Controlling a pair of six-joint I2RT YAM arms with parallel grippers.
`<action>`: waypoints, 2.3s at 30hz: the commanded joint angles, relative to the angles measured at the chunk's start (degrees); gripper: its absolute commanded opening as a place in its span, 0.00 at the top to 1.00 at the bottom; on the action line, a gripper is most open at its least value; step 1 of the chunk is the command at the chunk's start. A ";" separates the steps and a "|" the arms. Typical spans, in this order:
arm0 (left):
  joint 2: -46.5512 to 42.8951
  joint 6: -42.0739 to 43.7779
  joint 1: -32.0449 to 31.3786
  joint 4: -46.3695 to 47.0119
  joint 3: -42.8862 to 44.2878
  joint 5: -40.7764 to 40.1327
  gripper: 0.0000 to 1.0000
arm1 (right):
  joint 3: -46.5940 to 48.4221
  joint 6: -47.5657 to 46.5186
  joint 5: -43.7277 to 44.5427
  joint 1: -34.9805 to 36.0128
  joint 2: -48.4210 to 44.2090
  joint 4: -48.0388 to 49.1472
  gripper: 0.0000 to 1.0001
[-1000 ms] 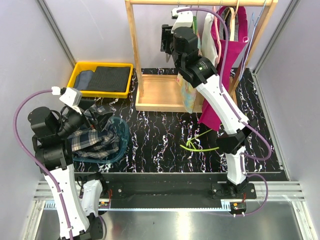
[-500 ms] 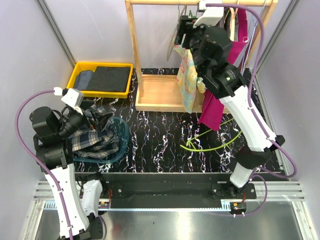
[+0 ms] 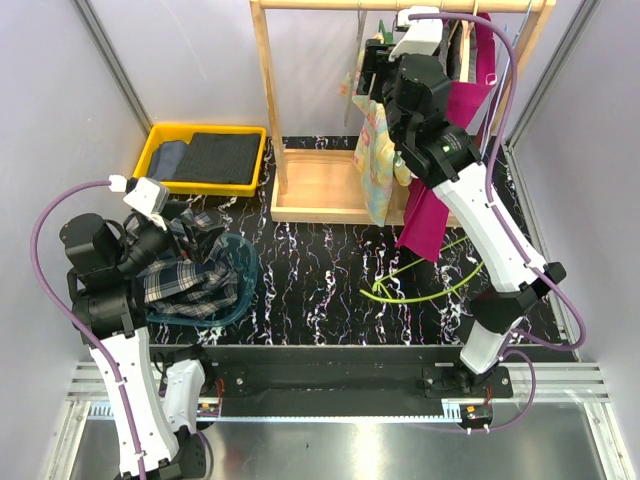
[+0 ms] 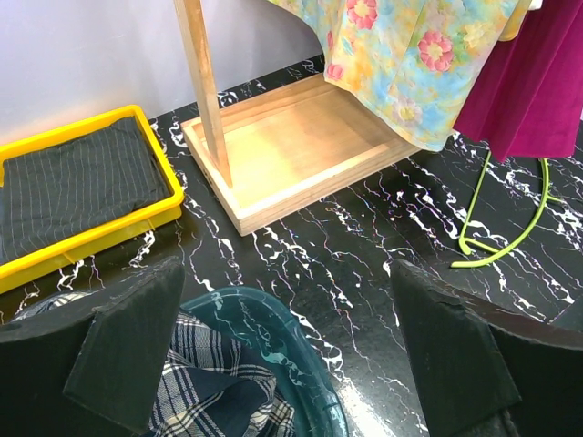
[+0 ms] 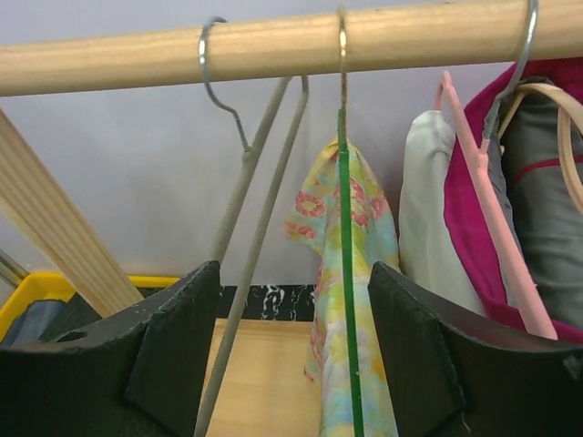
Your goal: Remove the skirt from the hanger
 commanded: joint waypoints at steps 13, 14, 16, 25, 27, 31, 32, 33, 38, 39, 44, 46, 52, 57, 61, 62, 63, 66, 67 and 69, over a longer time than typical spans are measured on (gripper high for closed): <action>0.07 1.44 -0.18 1.20 2.25 -1.91 0.01 | -1.47 11.78 -6.53 -7.11 4.05 -1.76 0.28; 0.16 1.70 -0.09 1.20 2.25 -2.00 0.01 | -1.64 12.05 -6.71 -7.20 4.49 -1.85 0.29; 0.07 1.79 -0.18 1.28 2.16 -2.09 0.01 | -1.65 12.31 -6.71 -7.29 5.55 -1.94 0.29; 0.07 2.14 -0.18 1.72 1.02 -2.53 0.01 | -2.00 12.32 -6.71 -8.25 7.31 -2.20 0.49; -0.02 2.32 -0.18 1.63 0.93 -2.79 0.01 | -2.17 12.31 -6.45 -8.34 7.57 -2.20 0.66; -0.10 2.75 -0.18 1.72 0.76 -3.14 0.01 | -2.09 11.27 -6.54 -8.34 7.57 -2.03 0.90; -0.19 2.84 -0.18 1.55 0.76 -3.23 0.01 | -2.09 10.91 -6.54 -8.34 7.40 -1.59 0.93; -0.28 2.76 -0.18 1.55 0.76 -3.32 0.01 | -2.09 10.39 -6.54 -8.34 7.22 -1.15 1.00; -0.28 2.67 -0.18 1.46 0.49 -3.23 0.01 | -1.47 2.92 -5.48 -8.25 5.64 4.54 1.00; -0.37 2.75 -0.09 1.46 0.41 -3.23 0.01 | -0.25 2.04 -5.48 -8.34 5.55 5.17 1.00; -0.54 2.40 -0.18 1.46 -0.03 -2.97 0.01 | 6.34 -2.62 -4.78 -8.34 6.69 5.71 1.00; -0.81 2.32 -0.18 1.46 -0.30 -2.97 0.01 | 8.89 -4.29 -4.78 -8.34 6.78 5.79 1.00; -0.81 2.32 -0.18 1.46 -0.47 -2.79 0.01 | 9.78 -6.49 -4.69 -8.34 4.06 7.81 1.00; -0.89 2.40 -0.09 1.46 -0.30 -2.97 0.02 | 11.53 -11.32 -3.99 -9.04 3.44 11.94 1.00; -1.07 2.58 -0.09 1.28 -0.04 -3.32 0.02 | 12.86 -10.27 -3.73 -10.98 3.53 13.09 1.00; -0.98 2.75 -0.18 1.20 -0.12 -3.23 0.02 | 12.25 -10.10 -3.81 -11.24 3.53 13.70 1.00; -0.98 2.76 -0.18 1.02 -0.21 -3.32 0.02 | 11.28 -10.53 -3.99 -11.42 3.36 14.66 1.00; -1.07 3.11 -0.09 0.76 -0.30 -3.41 0.02 | 2.42 -10.89 -6.09 -11.42 -0.06 25.37 1.00; -1.16 3.19 -0.18 0.76 -0.30 -3.41 0.02 | 0.57 -10.37 -6.62 -11.42 -1.73 28.44 1.00; -1.25 3.46 -0.09 0.40 -0.30 -3.49 0.02 | -0.33 -8.00 -6.89 -11.33 -2.36 26.81 1.00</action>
